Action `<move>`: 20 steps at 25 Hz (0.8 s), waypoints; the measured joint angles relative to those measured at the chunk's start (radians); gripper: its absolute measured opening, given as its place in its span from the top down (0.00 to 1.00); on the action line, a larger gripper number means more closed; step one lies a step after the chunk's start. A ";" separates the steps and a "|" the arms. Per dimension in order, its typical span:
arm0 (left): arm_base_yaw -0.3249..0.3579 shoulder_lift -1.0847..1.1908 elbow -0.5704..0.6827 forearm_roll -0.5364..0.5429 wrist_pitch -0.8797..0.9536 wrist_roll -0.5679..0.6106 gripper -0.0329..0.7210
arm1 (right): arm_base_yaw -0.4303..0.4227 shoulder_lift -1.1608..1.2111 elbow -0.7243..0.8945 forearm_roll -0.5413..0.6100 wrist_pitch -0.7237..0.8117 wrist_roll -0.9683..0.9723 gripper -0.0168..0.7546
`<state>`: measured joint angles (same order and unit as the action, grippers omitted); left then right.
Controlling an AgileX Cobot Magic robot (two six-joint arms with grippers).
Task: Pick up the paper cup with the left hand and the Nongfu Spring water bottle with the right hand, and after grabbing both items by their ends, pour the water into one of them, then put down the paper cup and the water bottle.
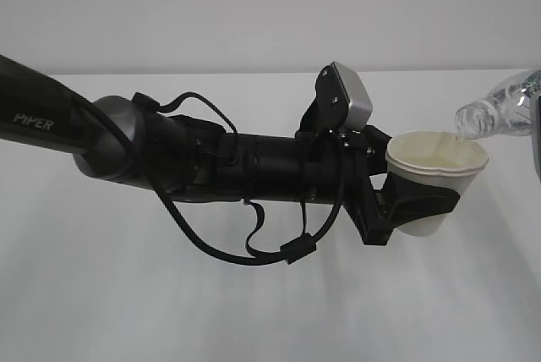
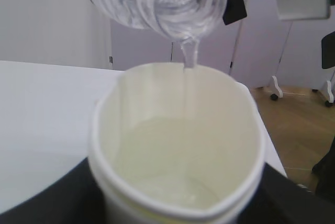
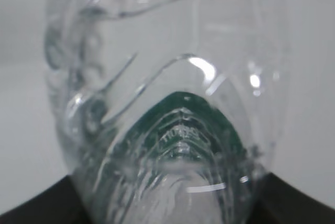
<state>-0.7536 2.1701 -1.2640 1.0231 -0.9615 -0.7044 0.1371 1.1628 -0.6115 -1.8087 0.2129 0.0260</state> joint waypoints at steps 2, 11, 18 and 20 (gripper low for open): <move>0.000 0.000 0.000 0.000 0.002 0.000 0.36 | 0.000 0.000 0.000 0.000 0.000 0.000 0.45; 0.000 0.000 0.000 0.000 0.004 -0.002 0.36 | 0.000 0.000 0.000 0.000 0.000 0.000 0.45; 0.000 0.000 0.000 0.000 0.004 -0.002 0.36 | 0.000 0.000 0.000 0.000 0.000 0.000 0.45; 0.000 0.000 0.000 0.000 0.004 -0.002 0.36 | 0.000 0.000 0.000 0.000 -0.002 0.000 0.45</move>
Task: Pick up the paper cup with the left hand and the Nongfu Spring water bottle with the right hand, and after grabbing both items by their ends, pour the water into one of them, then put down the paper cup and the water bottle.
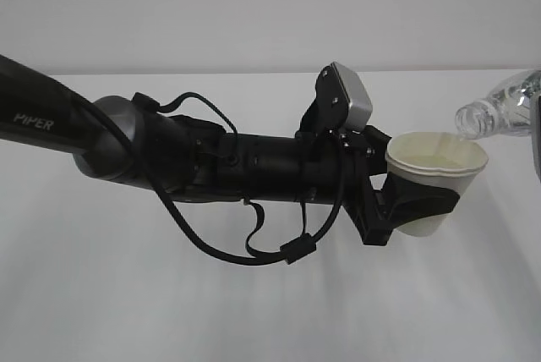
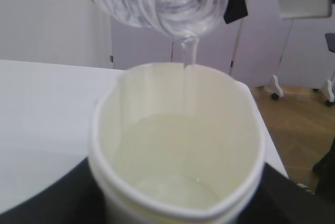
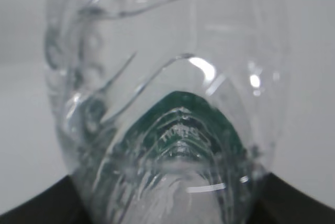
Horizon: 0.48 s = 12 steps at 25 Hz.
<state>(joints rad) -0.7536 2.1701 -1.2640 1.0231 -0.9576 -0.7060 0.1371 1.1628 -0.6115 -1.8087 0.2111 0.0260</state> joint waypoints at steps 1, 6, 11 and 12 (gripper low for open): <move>0.000 0.000 0.000 0.000 0.000 0.000 0.36 | 0.000 0.000 0.000 0.000 0.000 0.000 0.45; 0.000 0.000 0.000 0.000 0.000 0.000 0.36 | 0.000 0.000 0.000 0.000 -0.002 0.002 0.45; 0.000 0.000 0.000 0.002 0.000 0.000 0.36 | 0.000 0.000 0.000 -0.002 -0.002 0.001 0.45; 0.000 0.000 0.000 0.002 0.000 0.000 0.36 | 0.000 0.000 0.000 -0.002 -0.002 0.001 0.45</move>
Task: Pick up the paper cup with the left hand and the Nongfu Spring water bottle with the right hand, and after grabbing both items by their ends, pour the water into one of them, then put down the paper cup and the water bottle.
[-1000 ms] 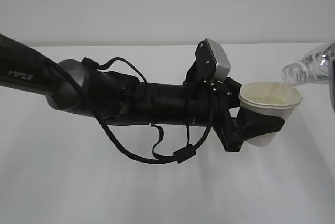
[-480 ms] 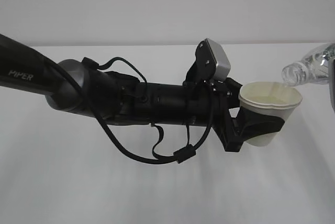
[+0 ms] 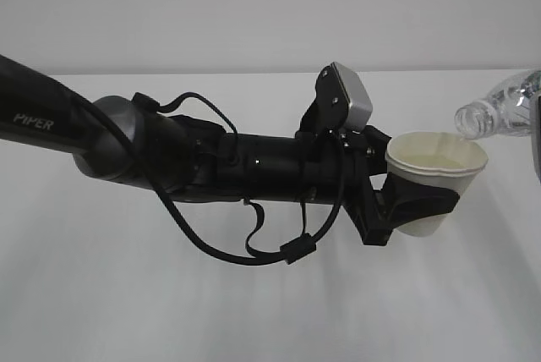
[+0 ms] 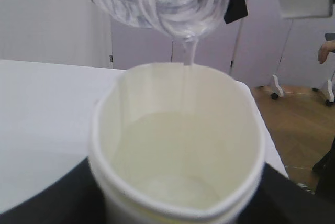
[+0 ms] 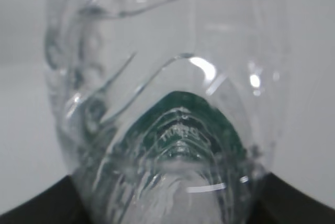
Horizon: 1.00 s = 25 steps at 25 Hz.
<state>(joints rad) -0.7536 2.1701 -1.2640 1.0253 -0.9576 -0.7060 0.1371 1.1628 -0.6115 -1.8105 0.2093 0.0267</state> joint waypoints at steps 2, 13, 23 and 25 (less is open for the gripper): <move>0.000 0.000 0.000 0.000 0.000 0.000 0.36 | 0.000 0.000 0.000 0.000 0.000 0.000 0.45; 0.000 0.000 0.000 0.000 0.000 0.000 0.36 | 0.000 0.000 0.000 0.000 0.000 0.000 0.45; 0.000 0.000 0.000 0.000 0.000 0.000 0.36 | 0.000 0.000 0.000 0.000 0.000 0.000 0.45; 0.000 0.000 0.000 0.002 0.000 0.000 0.36 | 0.000 0.000 0.000 0.000 0.000 0.000 0.45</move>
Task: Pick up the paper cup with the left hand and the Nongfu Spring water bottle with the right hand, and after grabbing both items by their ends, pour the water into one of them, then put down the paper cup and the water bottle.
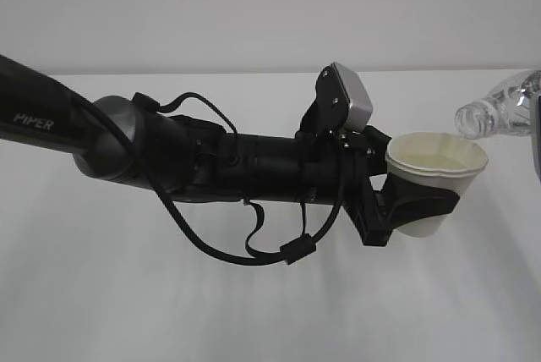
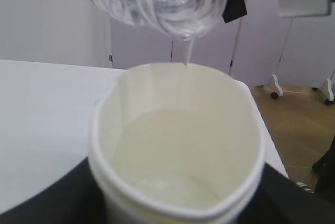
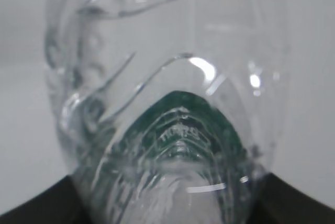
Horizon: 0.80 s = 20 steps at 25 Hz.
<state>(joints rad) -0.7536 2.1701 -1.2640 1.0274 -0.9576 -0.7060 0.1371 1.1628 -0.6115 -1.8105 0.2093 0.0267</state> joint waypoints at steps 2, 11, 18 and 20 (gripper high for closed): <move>0.000 0.000 0.000 0.002 0.000 0.000 0.36 | 0.000 0.000 0.000 0.000 0.000 0.000 0.45; 0.000 0.000 0.000 0.004 0.000 0.000 0.36 | 0.000 0.000 0.000 0.000 0.000 0.004 0.45; 0.000 0.000 0.000 0.006 0.000 0.000 0.36 | 0.000 0.000 0.000 0.000 0.000 0.125 0.45; 0.000 0.000 0.000 0.006 0.000 0.000 0.36 | 0.000 0.000 0.000 0.000 0.000 0.170 0.45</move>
<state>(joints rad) -0.7536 2.1701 -1.2640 1.0332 -0.9576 -0.7060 0.1371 1.1628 -0.6115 -1.8105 0.2093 0.1969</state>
